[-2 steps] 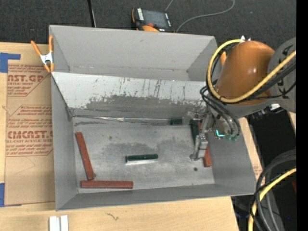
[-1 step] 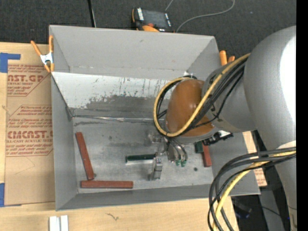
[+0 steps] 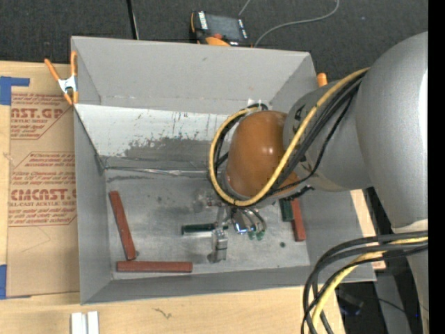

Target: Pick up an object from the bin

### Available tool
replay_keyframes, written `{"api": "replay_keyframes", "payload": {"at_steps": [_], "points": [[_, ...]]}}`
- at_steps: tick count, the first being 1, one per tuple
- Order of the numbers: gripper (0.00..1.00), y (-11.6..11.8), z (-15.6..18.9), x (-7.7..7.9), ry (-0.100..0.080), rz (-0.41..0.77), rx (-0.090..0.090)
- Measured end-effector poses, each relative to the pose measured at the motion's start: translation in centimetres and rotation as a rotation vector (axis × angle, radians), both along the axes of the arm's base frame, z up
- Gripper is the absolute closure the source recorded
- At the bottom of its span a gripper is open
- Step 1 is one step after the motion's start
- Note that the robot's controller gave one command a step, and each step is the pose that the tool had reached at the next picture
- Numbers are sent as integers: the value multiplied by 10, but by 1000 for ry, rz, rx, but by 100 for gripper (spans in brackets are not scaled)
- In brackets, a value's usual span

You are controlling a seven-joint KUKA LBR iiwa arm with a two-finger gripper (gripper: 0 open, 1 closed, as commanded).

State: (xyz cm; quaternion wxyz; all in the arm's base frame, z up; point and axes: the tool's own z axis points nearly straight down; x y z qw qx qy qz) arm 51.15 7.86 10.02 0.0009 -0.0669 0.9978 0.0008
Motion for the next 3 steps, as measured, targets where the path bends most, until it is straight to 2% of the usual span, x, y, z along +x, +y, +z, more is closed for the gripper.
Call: {"api": "replay_keyframes", "payload": {"at_steps": [1, 2, 3], "points": [[0, -6, -1, -1, 2, -69, -1], [0, -5, -32, 10, 3, -162, -1], [0, -5, -32, 10, 2, -162, -1]]}}
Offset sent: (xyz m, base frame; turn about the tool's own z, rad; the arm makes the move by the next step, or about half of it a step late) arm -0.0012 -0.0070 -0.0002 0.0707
